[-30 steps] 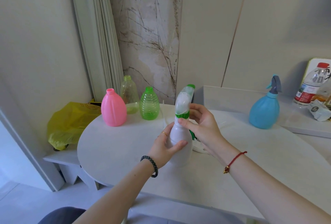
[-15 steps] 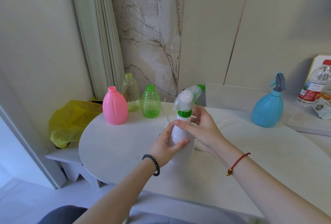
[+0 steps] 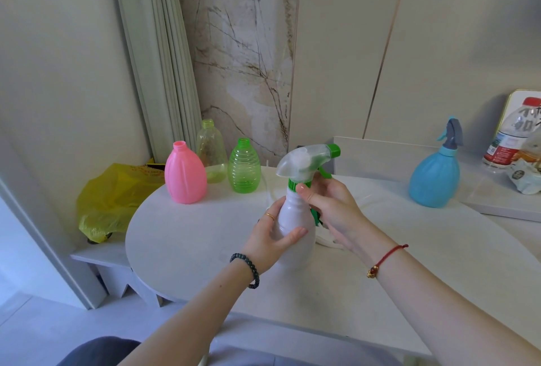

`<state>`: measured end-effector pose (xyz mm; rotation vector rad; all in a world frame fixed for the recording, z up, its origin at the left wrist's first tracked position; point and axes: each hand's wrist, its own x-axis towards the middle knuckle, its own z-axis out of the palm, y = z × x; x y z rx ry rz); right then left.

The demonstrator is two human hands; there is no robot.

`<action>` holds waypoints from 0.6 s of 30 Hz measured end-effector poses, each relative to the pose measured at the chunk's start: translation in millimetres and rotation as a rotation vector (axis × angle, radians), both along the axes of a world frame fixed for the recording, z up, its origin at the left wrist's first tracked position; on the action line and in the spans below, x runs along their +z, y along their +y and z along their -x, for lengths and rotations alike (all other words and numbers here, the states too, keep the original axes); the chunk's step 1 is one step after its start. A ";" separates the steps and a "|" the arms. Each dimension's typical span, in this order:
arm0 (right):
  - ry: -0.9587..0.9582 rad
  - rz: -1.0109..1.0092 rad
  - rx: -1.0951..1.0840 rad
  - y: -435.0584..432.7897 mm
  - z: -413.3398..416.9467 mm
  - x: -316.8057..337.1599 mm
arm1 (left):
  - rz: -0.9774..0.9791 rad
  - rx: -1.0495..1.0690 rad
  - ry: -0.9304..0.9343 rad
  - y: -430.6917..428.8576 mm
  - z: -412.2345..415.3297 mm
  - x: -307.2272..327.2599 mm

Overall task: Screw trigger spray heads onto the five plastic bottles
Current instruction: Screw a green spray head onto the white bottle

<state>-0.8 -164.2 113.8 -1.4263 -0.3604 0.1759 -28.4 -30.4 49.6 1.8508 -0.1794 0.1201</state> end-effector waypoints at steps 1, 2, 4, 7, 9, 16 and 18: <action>-0.013 -0.012 -0.038 3.3 -0.7 -0.5 | 0.003 0.000 0.003 -0.1 -0.1 -0.1; -0.027 -0.029 -0.064 6.5 -0.8 -0.7 | 0.005 0.000 0.008 0.2 -0.2 0.1; -0.055 -0.052 -0.027 9.8 0.5 -0.8 | 0.005 0.001 0.012 -0.4 -0.9 0.7; 0.008 -0.241 0.128 5.6 0.2 0.4 | -0.002 0.009 0.010 -0.5 -0.6 0.6; 0.060 -0.328 0.144 0.3 -2.9 -0.5 | -0.005 0.011 0.002 -0.5 -0.6 0.2; 0.032 -0.213 -0.011 8.2 -5.0 0.1 | 0.001 0.009 0.008 -0.1 -1.7 -0.3; 0.033 -0.223 0.070 3.1 -5.0 -2.0 | 0.000 0.006 0.008 0.4 -2.7 -0.5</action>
